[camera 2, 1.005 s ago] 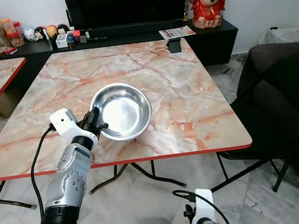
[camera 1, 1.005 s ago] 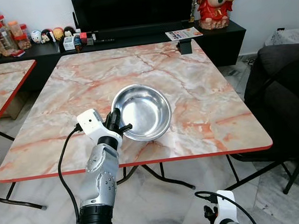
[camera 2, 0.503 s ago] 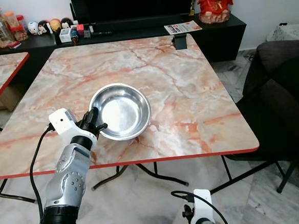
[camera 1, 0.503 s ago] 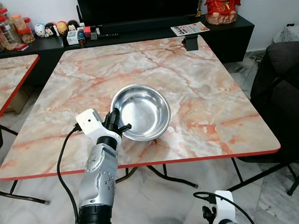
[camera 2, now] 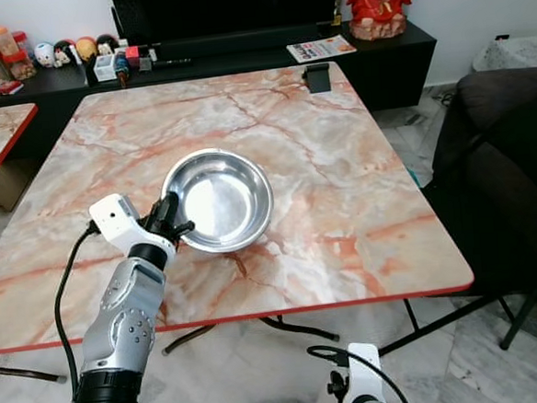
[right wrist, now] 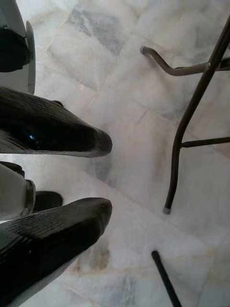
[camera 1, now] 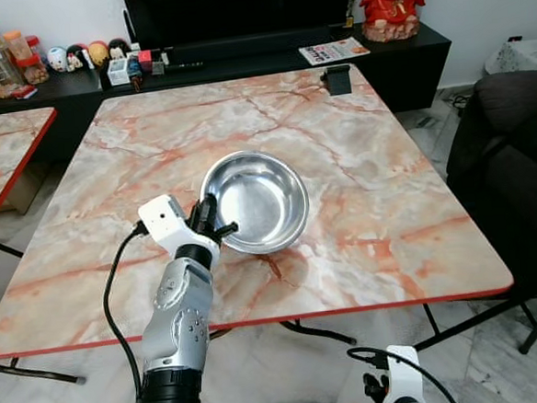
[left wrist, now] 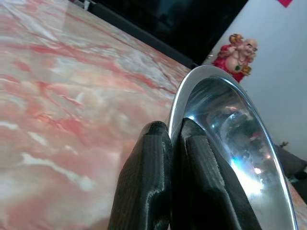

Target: Setting the table

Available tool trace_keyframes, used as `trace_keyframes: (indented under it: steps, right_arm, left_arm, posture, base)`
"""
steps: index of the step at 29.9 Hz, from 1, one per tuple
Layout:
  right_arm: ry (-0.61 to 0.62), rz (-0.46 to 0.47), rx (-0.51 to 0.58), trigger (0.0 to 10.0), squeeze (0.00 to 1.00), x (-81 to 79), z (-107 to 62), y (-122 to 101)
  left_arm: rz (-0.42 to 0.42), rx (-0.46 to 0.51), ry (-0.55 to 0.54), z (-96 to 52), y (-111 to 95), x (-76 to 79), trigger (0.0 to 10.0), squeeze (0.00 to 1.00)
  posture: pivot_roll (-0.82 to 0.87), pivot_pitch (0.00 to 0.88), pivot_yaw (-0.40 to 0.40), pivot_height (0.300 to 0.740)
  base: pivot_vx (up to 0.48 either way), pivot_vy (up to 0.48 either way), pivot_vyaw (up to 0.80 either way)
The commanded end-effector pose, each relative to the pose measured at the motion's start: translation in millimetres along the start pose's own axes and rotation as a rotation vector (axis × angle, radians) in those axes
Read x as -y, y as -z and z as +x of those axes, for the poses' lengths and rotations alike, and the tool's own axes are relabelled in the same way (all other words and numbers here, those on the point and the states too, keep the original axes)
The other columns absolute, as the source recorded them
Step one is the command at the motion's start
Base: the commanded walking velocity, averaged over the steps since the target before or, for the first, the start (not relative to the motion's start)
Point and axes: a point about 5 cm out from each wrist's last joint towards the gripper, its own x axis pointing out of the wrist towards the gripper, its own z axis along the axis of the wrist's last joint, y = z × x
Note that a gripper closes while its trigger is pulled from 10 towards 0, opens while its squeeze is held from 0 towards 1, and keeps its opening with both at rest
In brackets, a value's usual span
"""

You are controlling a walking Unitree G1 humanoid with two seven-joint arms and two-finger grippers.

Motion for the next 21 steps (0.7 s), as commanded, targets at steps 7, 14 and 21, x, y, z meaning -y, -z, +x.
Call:
trace_keyframes:
  steps: [7, 14, 21]
  right_arm:
    - [-0.005, 0.007, 0.005, 10.0, 0.00, -0.8, 0.1, -0.5]
    - [-0.005, 0.009, 0.006, 10.0, 0.00, -0.4, 0.1, -0.9]
    - [-0.003, 0.013, 0.007, 10.0, 0.00, 0.1, 0.2, -1.3]
  left_arm:
    - [0.001, 0.040, 0.005, 0.4, -9.0, 2.5, 10.0, 0.00]
    - [-0.001, 0.036, -0.002, 0.6, -8.1, 1.6, 10.0, 0.00]
    - [-0.012, -0.013, -0.008, 2.3, -1.1, 0.5, 10.0, 0.00]
  posture:
    - [-0.14, 0.000, 0.054, 0.740]
    - [-0.14, 0.000, 0.052, 0.740]
    - [-0.14, 0.000, 0.051, 0.740]
  base:
    - [0.146, 0.000, 0.00]
    - [0.000, 0.000, 0.00]
    - [0.000, 0.000, 0.00]
